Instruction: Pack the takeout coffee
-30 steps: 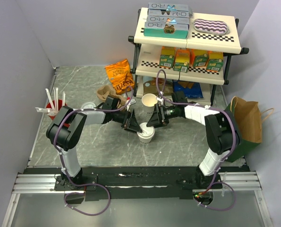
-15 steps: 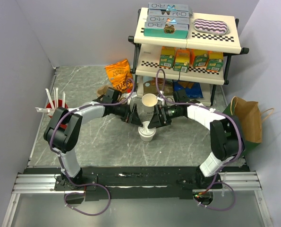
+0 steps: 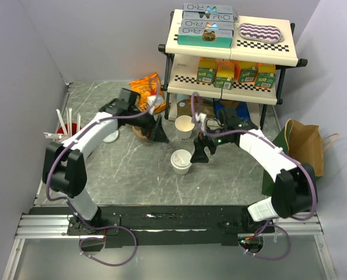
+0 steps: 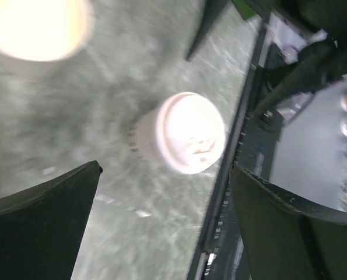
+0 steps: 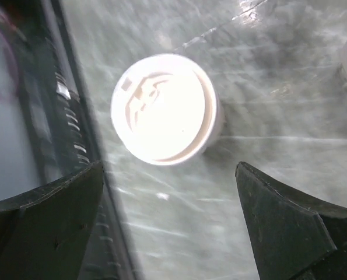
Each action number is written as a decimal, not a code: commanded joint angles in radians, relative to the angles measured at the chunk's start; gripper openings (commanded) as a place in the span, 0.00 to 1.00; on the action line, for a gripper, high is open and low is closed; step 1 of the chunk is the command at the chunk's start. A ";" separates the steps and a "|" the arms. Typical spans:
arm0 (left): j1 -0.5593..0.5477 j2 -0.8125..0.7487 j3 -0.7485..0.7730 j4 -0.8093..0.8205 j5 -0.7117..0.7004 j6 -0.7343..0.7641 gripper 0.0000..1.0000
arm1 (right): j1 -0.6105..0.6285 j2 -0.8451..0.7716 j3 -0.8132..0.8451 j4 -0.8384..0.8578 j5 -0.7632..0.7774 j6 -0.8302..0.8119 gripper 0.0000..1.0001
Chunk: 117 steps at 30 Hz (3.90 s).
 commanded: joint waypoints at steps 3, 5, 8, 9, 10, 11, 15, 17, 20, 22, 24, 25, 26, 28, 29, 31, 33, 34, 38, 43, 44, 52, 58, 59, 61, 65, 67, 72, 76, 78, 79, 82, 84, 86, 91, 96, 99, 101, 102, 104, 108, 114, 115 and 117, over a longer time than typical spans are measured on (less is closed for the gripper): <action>0.129 -0.086 0.075 -0.066 -0.063 0.073 0.99 | 0.145 -0.096 -0.117 0.005 0.209 -0.478 1.00; 0.154 -0.102 0.073 -0.063 -0.074 0.078 0.99 | 0.173 -0.084 -0.128 0.026 0.233 -0.502 1.00; 0.180 -0.128 0.055 -0.047 -0.078 0.070 0.99 | 0.217 -0.039 -0.125 0.065 0.250 -0.468 1.00; 0.186 -0.135 0.050 -0.042 -0.077 0.065 0.99 | 0.233 -0.012 -0.118 0.077 0.249 -0.457 1.00; 0.198 -0.150 0.042 -0.039 -0.077 0.059 0.99 | 0.245 0.000 -0.113 0.101 0.252 -0.445 1.00; 0.205 -0.158 0.027 -0.034 -0.075 0.055 1.00 | 0.254 0.013 -0.110 0.121 0.265 -0.416 1.00; 0.235 -0.196 -0.007 -0.025 -0.065 0.041 0.99 | 0.285 0.094 -0.078 0.229 0.313 -0.330 1.00; 0.254 -0.217 -0.025 -0.025 -0.059 0.035 0.99 | 0.285 0.119 -0.062 0.294 0.319 -0.260 1.00; 0.274 -0.242 -0.045 -0.019 -0.046 0.026 0.99 | 0.291 0.178 -0.007 0.335 0.341 -0.186 0.98; 0.284 -0.254 -0.053 -0.016 -0.040 0.015 0.99 | 0.288 0.223 0.030 0.354 0.304 -0.158 0.98; 0.294 -0.263 -0.059 -0.017 -0.032 0.012 0.99 | 0.288 0.284 0.097 0.338 0.272 -0.114 0.96; 0.297 -0.267 -0.057 -0.022 -0.029 0.012 1.00 | 0.288 0.307 0.121 0.339 0.269 -0.071 0.96; 0.300 -0.270 -0.057 -0.023 -0.029 0.013 1.00 | 0.290 0.341 0.155 0.345 0.269 -0.046 0.95; 0.309 -0.279 -0.060 -0.028 -0.028 0.012 0.99 | 0.288 0.373 0.181 0.388 0.293 0.006 0.95; 0.314 -0.282 -0.062 -0.026 -0.026 0.012 0.99 | 0.290 0.399 0.201 0.405 0.305 0.021 0.95; 0.321 -0.293 -0.073 -0.025 -0.020 0.007 0.99 | 0.291 0.427 0.221 0.447 0.333 0.047 0.95; 0.330 -0.305 -0.090 -0.026 -0.013 0.006 0.99 | 0.293 0.468 0.267 0.444 0.345 0.047 0.94; 0.332 -0.310 -0.096 -0.026 -0.009 0.003 1.00 | 0.291 0.477 0.275 0.448 0.365 0.047 0.94; 0.337 -0.317 -0.120 -0.013 0.001 -0.004 0.99 | 0.297 0.487 0.260 0.462 0.393 0.047 0.90; 0.337 -0.297 -0.154 0.044 -0.015 -0.065 1.00 | 0.299 0.479 0.228 0.470 0.387 0.055 0.85; 0.337 -0.294 -0.162 0.061 -0.020 -0.100 0.99 | 0.299 0.479 0.226 0.471 0.385 0.057 0.84; 0.335 -0.228 -0.172 0.130 -0.131 -0.128 1.00 | 0.297 0.488 0.215 0.483 0.359 0.086 0.71; 0.335 -0.205 -0.211 0.153 -0.117 -0.166 0.99 | 0.291 0.461 0.159 0.565 0.327 0.116 0.63; 0.335 -0.205 -0.215 0.156 -0.112 -0.165 0.99 | 0.293 0.447 0.151 0.574 0.324 0.125 0.62; 0.335 -0.210 -0.234 0.167 -0.097 -0.163 0.99 | 0.285 0.435 0.125 0.604 0.309 0.155 0.60; 0.327 -0.207 -0.263 0.207 -0.088 -0.169 0.99 | 0.260 0.404 0.099 0.664 0.270 0.198 0.57; 0.323 -0.195 -0.261 0.219 -0.088 -0.174 0.99 | 0.254 0.402 0.090 0.698 0.263 0.208 0.57; 0.314 -0.155 -0.252 0.271 -0.097 -0.202 1.00 | 0.254 0.408 0.083 0.835 0.235 0.208 0.56; 0.306 -0.112 -0.234 0.351 -0.123 -0.247 0.99 | 0.254 0.439 0.097 0.873 0.221 0.212 0.55; 0.306 -0.081 -0.215 0.384 -0.120 -0.287 0.99 | 0.257 0.435 0.067 0.922 0.213 0.215 0.55; 0.304 -0.069 -0.205 0.403 -0.121 -0.297 0.99 | 0.263 0.430 0.062 0.928 0.221 0.212 0.55; 0.303 -0.015 -0.173 0.455 -0.124 -0.349 0.99 | 0.285 0.433 0.034 0.948 0.265 0.182 0.57; 0.300 0.008 -0.154 0.475 -0.118 -0.366 0.99 | 0.288 0.447 0.024 0.959 0.287 0.181 0.59; 0.286 0.045 -0.125 0.492 -0.106 -0.384 0.99 | 0.287 0.456 0.027 0.964 0.305 0.190 0.61; 0.245 0.086 -0.088 0.487 -0.077 -0.383 0.99 | 0.299 0.473 0.050 0.931 0.341 0.176 0.62; 0.232 0.088 -0.114 0.506 -0.066 -0.410 0.99 | 0.317 0.507 0.097 0.890 0.394 0.182 0.63; 0.232 0.071 -0.142 0.518 -0.059 -0.439 0.99 | 0.316 0.519 0.117 0.872 0.419 0.196 0.65; 0.232 0.065 -0.162 0.526 -0.048 -0.450 0.99 | 0.319 0.517 0.113 0.876 0.428 0.198 0.67; 0.232 0.056 -0.168 0.535 -0.042 -0.465 0.99 | 0.319 0.516 0.111 0.878 0.431 0.196 0.68; 0.231 0.049 -0.183 0.540 -0.026 -0.476 0.99 | 0.325 0.513 0.106 0.885 0.442 0.201 0.74; 0.231 0.030 -0.209 0.538 0.003 -0.505 0.99 | 0.329 0.501 0.086 0.899 0.491 0.201 0.81; 0.219 -0.006 -0.280 0.632 0.041 -0.579 0.99 | 0.329 0.464 0.027 0.933 0.517 0.182 0.86; 0.217 -0.009 -0.284 0.636 0.044 -0.583 0.99 | 0.329 0.462 0.024 0.933 0.525 0.179 0.88; 0.209 -0.017 -0.288 0.635 0.044 -0.580 0.99 | 0.329 0.458 0.019 0.931 0.531 0.176 0.89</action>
